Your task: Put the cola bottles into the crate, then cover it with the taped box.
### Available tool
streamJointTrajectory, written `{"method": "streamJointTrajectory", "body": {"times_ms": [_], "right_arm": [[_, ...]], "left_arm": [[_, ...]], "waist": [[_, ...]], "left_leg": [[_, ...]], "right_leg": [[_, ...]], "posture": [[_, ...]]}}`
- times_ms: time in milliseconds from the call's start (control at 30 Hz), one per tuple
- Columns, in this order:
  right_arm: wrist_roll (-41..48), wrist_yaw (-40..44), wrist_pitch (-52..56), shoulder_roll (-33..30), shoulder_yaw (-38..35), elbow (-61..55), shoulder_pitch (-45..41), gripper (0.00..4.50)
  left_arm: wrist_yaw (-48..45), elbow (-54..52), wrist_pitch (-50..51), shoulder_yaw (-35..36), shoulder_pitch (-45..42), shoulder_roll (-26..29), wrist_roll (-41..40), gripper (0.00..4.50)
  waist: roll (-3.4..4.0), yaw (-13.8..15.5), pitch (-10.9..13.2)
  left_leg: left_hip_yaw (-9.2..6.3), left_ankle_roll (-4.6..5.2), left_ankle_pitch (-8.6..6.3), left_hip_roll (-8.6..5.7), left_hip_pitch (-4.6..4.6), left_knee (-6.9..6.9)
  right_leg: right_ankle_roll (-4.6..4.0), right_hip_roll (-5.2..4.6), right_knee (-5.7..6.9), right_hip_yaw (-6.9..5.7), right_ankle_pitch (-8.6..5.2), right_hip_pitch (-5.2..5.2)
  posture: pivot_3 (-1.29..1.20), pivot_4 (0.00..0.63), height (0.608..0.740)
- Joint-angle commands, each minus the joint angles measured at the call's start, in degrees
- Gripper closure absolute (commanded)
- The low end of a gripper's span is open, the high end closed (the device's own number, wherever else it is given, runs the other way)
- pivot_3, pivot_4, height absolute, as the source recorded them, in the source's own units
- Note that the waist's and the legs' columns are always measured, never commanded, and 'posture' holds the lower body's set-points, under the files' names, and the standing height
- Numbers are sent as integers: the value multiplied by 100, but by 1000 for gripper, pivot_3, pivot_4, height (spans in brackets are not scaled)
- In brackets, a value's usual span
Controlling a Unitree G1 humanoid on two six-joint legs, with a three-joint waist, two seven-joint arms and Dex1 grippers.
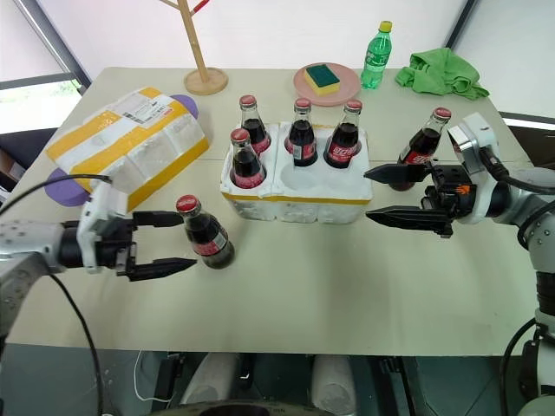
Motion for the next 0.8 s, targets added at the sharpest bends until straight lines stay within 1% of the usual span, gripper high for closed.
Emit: {"method": "streamJointTrajectory", "body": {"times_ms": [33,200,400,633,800], "right_arm": [[153,-24,31,-127,-358,-245,79,0],[190,-107,85,-124,-498,-375,216,0],[213,-138,133,-125,-615,-456,311,0],[208,-174,103,-66,-555,-451,298,0],[227,-196,120,-52,-513,-463,261,0]], "left_arm": [[69,56,-288,-268,-105,-88,176,56],[173,468,-587,-556,-254,-285,431,56],[253,746,-800,-654,-333,-418,554,56],[507,1001,-794,-1013,-863,-932,631,56],[505,1097,-757,-1155,-1046,-1076,650,56]], "waist": [[1,3,-1],[1,2,0],[1,-4,0],[1,15,-1],[1,-9,-1]], "left_leg": [[1,0,0,0,0,0],[1,0,0,0,1,3],[1,0,0,0,1,0],[0,0,0,-1,2,6],[0,1,0,-2,2,2]], "right_leg": [[-1,-1,0,0,0,0],[-14,0,2,0,-7,1],[-1,0,1,0,-1,-1],[0,-1,1,0,0,6],[6,-1,1,0,2,2]], "posture": [[0,150,740],[0,150,740],[0,150,740],[0,150,740],[0,150,740]]}}
